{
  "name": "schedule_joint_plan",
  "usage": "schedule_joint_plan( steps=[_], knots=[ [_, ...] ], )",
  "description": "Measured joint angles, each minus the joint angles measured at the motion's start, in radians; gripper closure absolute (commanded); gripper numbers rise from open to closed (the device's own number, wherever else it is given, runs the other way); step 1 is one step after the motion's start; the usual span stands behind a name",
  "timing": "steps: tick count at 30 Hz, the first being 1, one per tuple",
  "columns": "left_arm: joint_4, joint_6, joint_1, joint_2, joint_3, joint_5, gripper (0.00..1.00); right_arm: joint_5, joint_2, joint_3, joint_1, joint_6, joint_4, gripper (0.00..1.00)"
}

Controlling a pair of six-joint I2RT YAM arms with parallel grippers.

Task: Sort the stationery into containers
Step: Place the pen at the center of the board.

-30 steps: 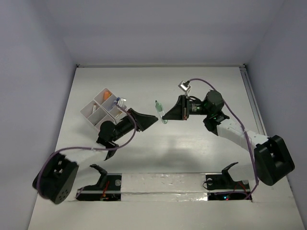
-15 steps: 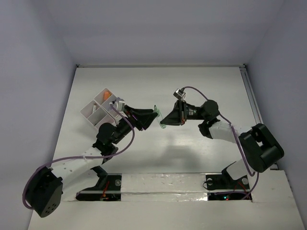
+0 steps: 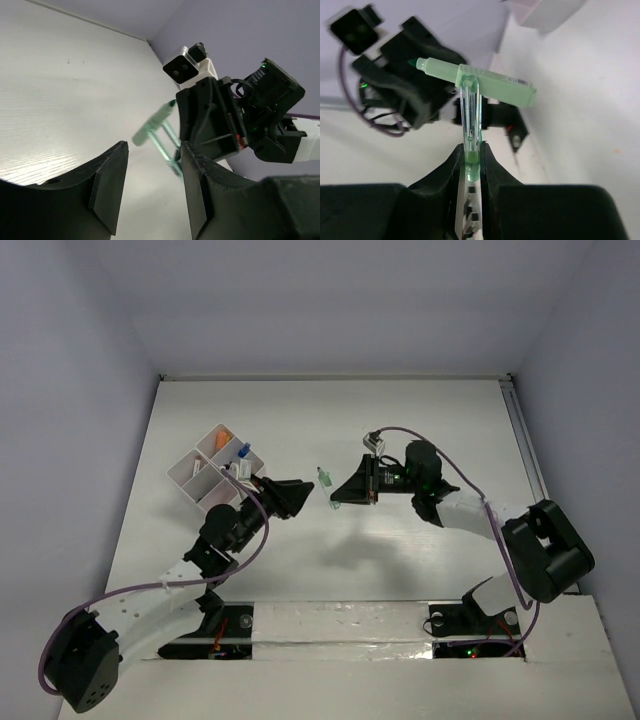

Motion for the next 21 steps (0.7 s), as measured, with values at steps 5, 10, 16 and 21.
schedule_joint_plan(
  steps=[5,10,16,21],
  knots=[
    [-0.031,0.001,0.000,-0.015,-0.003,-0.020,0.57,0.040,0.046,0.020,0.001,-0.182,-0.201,1.00],
    [-0.091,0.017,0.000,-0.005,-0.003,-0.024,0.57,0.061,0.166,0.035,0.007,-0.261,-0.319,1.00],
    [-0.144,0.046,0.000,0.035,-0.003,-0.025,0.57,0.060,0.100,-0.068,0.021,-0.259,-0.402,0.96],
    [-0.141,0.057,0.000,0.113,-0.003,-0.003,0.57,0.121,-0.058,-0.043,0.027,-0.370,-0.660,0.94]
  ],
)
